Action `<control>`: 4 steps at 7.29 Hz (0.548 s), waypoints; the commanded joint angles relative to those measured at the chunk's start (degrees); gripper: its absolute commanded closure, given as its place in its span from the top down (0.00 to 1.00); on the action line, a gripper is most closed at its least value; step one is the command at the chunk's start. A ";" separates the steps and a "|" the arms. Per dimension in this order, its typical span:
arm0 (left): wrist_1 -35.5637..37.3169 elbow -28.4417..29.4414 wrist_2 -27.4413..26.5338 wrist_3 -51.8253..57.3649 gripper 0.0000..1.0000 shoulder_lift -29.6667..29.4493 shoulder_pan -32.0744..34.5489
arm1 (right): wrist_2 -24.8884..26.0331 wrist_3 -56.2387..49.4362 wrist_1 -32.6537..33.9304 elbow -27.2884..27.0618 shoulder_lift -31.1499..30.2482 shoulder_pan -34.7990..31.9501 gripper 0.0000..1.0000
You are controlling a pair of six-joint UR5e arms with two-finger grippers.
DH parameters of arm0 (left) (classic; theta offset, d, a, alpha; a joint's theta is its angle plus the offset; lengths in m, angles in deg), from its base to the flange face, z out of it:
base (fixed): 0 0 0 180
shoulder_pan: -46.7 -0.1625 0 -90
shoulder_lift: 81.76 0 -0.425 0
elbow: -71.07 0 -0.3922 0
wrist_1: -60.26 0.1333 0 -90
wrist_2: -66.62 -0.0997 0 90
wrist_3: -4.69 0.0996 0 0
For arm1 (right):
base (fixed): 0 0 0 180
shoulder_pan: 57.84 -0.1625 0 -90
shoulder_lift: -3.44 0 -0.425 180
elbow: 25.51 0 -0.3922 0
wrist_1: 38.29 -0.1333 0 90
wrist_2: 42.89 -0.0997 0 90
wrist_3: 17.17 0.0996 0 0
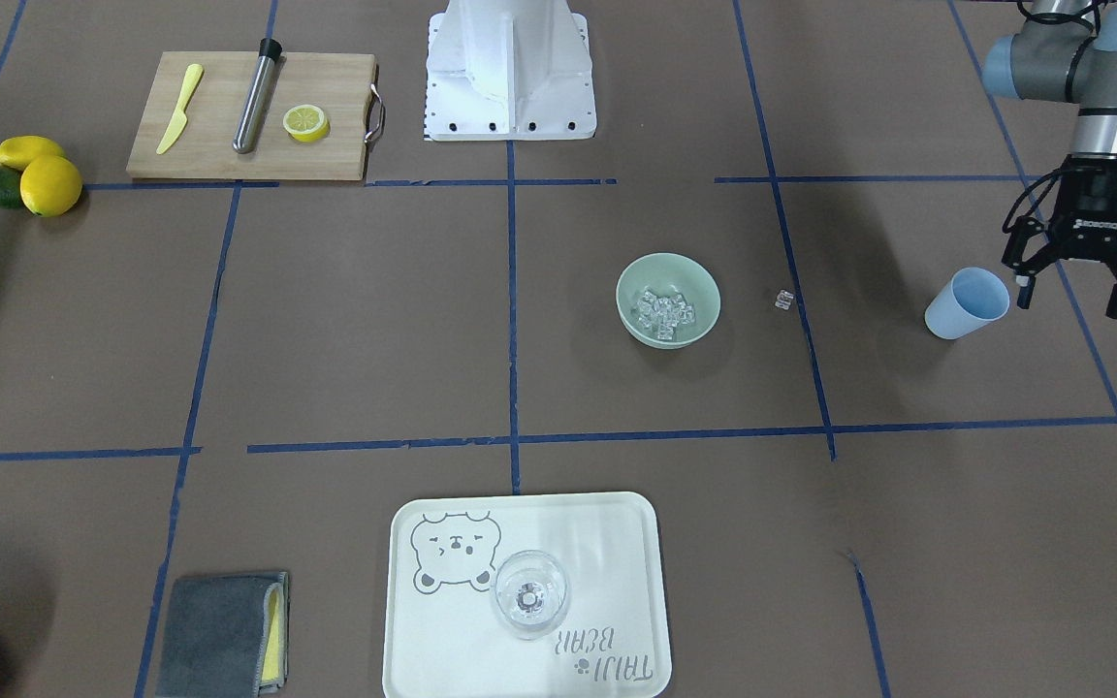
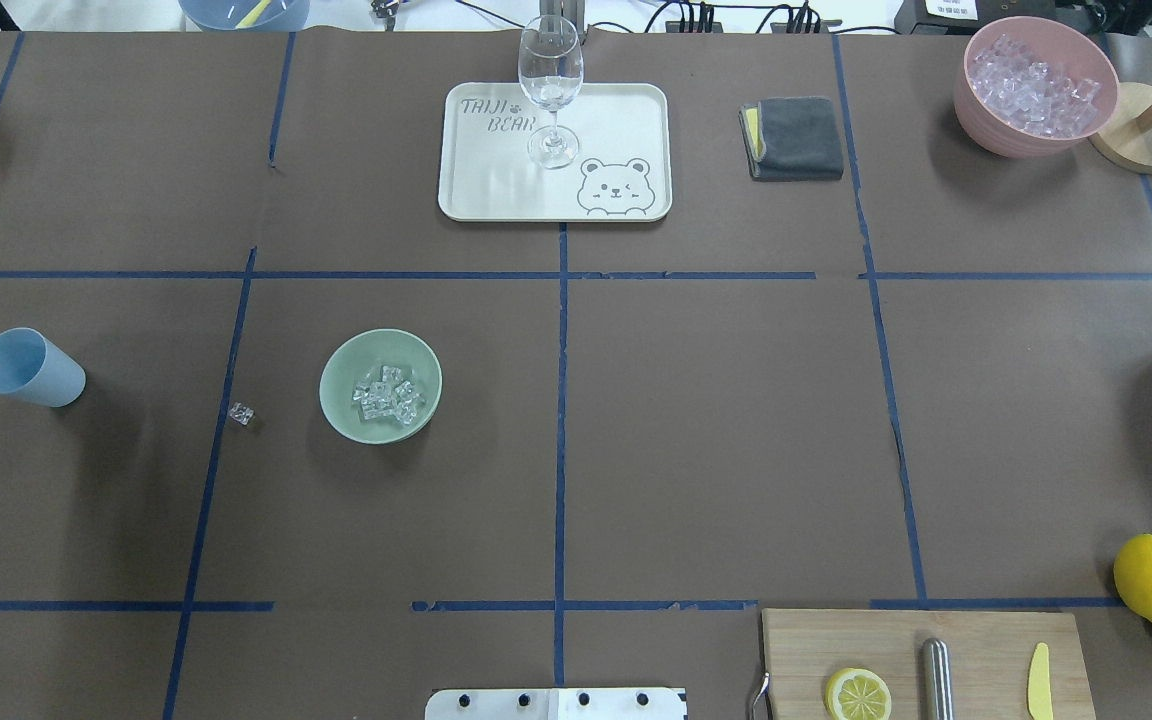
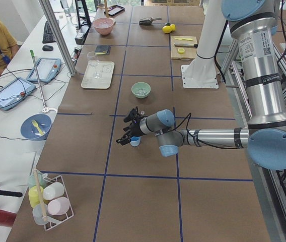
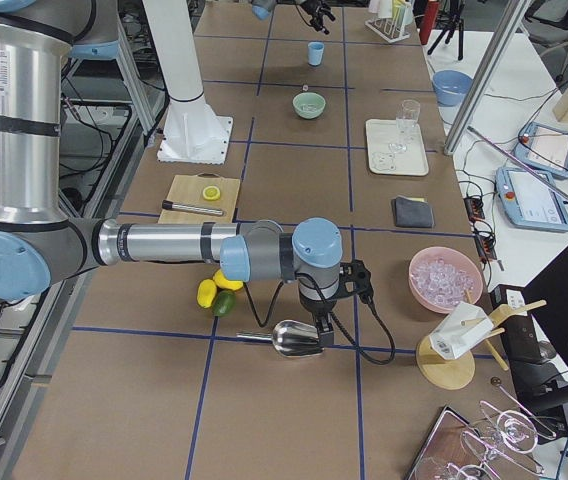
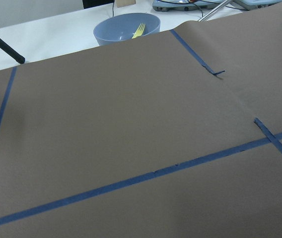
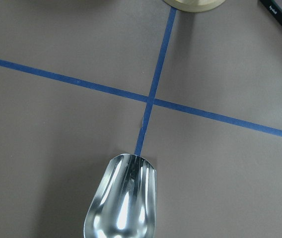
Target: Pour ice into bowl
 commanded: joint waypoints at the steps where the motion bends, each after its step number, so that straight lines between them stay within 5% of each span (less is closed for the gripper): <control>1: 11.78 -4.59 12.97 12.94 1.00 -1.69 12.04 | -0.12 -0.07 0.00 -3.04 0.36 0.28 1.00; 3: 24.18 -6.02 30.51 15.55 1.00 -2.84 23.98 | -0.48 1.24 0.08 -8.14 0.36 2.03 1.00; 4: 29.11 -5.24 34.70 15.64 1.00 -2.41 28.04 | -0.83 4.03 0.00 -11.04 0.36 4.22 1.00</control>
